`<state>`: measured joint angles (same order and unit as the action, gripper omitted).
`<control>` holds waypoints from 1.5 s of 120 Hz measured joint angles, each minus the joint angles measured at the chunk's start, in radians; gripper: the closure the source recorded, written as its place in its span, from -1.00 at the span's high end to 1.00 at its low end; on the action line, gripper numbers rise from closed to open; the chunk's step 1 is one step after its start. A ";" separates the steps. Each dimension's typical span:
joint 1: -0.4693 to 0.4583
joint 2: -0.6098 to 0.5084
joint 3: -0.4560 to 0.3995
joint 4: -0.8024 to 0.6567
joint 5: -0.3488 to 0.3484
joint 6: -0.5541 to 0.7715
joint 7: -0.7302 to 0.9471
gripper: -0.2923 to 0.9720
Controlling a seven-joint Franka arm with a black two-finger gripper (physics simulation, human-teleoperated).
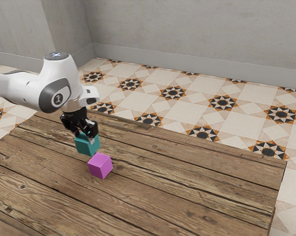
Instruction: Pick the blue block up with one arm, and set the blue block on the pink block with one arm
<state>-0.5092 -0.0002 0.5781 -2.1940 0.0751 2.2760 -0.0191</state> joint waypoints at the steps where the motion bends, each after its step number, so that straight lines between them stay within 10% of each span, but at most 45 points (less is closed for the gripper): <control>1: 0.000 0.000 0.001 0.000 0.000 0.000 0.000 -0.12; 180: -0.052 0.039 0.007 -0.014 -0.003 0.015 0.023 -0.13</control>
<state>-0.5613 0.0386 0.5854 -2.2077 0.0726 2.2906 0.0038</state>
